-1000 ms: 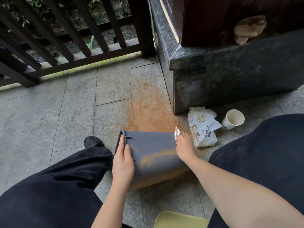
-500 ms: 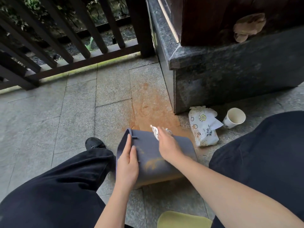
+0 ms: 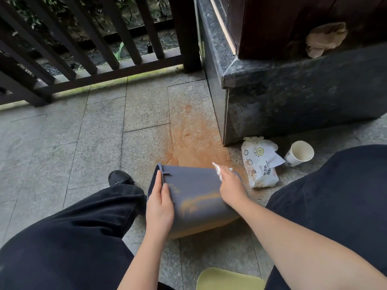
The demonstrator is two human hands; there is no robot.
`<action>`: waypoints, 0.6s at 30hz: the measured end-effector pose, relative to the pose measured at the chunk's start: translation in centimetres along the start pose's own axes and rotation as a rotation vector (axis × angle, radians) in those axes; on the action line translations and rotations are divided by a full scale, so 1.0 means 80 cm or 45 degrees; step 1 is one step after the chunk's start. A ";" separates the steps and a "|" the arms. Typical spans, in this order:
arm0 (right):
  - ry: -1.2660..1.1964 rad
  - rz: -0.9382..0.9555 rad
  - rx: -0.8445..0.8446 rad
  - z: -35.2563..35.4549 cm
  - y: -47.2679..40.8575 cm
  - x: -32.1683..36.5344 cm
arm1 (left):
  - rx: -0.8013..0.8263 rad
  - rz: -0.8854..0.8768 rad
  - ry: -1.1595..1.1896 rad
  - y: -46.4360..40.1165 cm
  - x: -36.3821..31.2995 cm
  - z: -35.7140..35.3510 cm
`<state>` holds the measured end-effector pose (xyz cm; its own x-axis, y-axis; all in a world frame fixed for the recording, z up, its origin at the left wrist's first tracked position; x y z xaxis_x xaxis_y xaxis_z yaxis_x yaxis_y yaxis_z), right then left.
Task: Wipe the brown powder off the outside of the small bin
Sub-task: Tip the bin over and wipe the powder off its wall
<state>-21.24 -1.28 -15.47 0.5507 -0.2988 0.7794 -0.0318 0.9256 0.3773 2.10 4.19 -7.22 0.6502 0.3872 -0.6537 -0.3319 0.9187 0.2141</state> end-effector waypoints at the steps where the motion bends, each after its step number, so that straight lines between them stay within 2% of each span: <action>1: 0.016 -0.065 -0.041 0.009 0.002 -0.015 | 0.004 -0.004 -0.002 -0.001 -0.002 -0.002; 6: 0.052 -0.409 -0.255 0.030 0.021 -0.059 | 0.005 -0.042 -0.024 0.003 -0.015 -0.011; 8: 0.120 -0.455 -0.271 0.032 0.029 -0.058 | 0.005 -0.031 -0.015 0.004 -0.018 -0.013; 11: 0.198 -0.280 -0.232 0.020 0.034 -0.022 | -0.011 -0.031 0.011 0.003 -0.024 -0.012; 16: -0.048 0.291 0.057 -0.042 0.041 0.078 | 0.007 -0.048 -0.030 0.004 -0.022 -0.012; 18: -0.104 0.378 0.133 -0.052 0.036 0.087 | -0.019 -0.049 -0.012 0.004 -0.018 -0.008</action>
<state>-14.00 0.30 -11.05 0.4362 -0.0412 0.8989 -0.2685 0.9475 0.1737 0.61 3.90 -6.70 0.6687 0.3526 -0.6546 -0.3167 0.9316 0.1783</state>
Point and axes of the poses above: each hand's wrist, its own y-axis away from the middle knuckle, its own z-axis out of the back of the hand, x = y × z, the point moved 9 cm from there along -y, towards the middle knuckle, and after that the axes turned 14 degrees about -y, right-handed, at the moved point
